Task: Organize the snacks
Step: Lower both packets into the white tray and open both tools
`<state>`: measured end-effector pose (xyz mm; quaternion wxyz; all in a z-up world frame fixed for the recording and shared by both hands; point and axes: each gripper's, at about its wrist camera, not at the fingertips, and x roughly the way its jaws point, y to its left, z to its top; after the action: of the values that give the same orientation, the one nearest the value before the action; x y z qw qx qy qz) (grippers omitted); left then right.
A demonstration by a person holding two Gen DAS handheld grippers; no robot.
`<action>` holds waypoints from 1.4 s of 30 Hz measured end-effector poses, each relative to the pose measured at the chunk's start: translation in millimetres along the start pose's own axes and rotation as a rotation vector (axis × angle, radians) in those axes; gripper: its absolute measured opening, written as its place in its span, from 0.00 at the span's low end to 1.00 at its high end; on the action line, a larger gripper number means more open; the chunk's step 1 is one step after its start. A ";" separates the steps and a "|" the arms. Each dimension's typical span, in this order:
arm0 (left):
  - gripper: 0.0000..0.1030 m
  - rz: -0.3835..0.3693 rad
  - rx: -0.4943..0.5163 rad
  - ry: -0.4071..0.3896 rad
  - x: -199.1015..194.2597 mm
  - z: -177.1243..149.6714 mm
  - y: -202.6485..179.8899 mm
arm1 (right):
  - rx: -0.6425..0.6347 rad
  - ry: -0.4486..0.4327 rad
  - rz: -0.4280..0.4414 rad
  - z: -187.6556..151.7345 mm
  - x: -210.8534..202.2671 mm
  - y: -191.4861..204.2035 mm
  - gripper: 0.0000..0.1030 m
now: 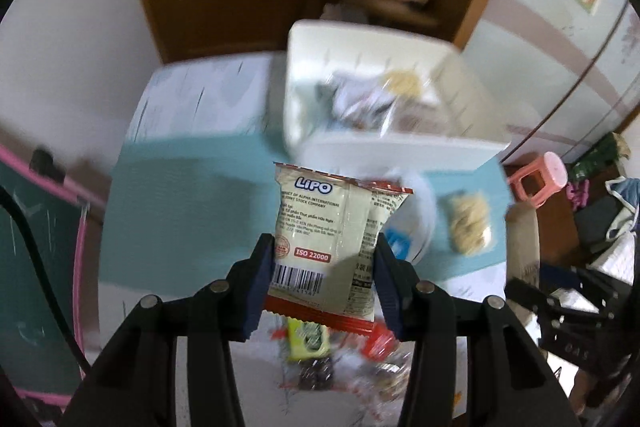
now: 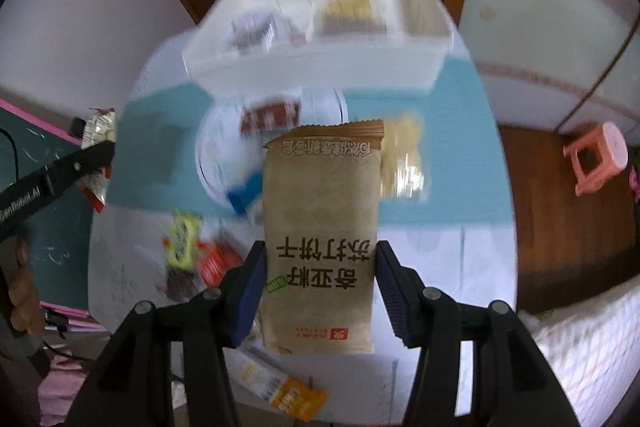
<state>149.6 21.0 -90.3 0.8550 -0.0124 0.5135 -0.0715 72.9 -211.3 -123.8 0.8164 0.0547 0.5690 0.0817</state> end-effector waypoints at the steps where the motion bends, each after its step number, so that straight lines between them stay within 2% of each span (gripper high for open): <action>1: 0.45 -0.003 0.010 -0.012 -4.4 9.4 -2.9 | -0.009 -0.026 0.000 10.0 -8.8 2.2 0.52; 12: 0.45 -0.042 0.099 -0.192 -54.9 118.8 -43.4 | -0.056 -0.310 -0.021 116.3 -105.9 -0.4 0.52; 17: 0.45 -0.043 0.121 -0.234 -58.8 151.6 -54.7 | -0.043 -0.390 -0.031 153.3 -134.2 -8.8 0.52; 22: 0.45 -0.037 0.134 -0.245 -49.4 173.8 -59.1 | -0.041 -0.432 -0.035 183.3 -142.7 -8.9 0.53; 25: 0.45 -0.032 0.138 -0.237 -36.4 184.3 -61.8 | -0.032 -0.430 -0.031 196.8 -139.8 -11.3 0.53; 30: 0.46 -0.031 0.132 -0.213 -14.4 194.9 -61.9 | 0.003 -0.387 -0.004 222.2 -112.6 -16.2 0.53; 42: 0.46 -0.021 0.119 -0.139 37.3 199.9 -55.8 | 0.051 -0.281 0.001 232.8 -55.5 -28.9 0.53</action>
<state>336.6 -49.7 -23.3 0.8869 0.0282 0.4478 -0.1100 274.5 -249.7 2.6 0.8864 0.0865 0.4510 0.0593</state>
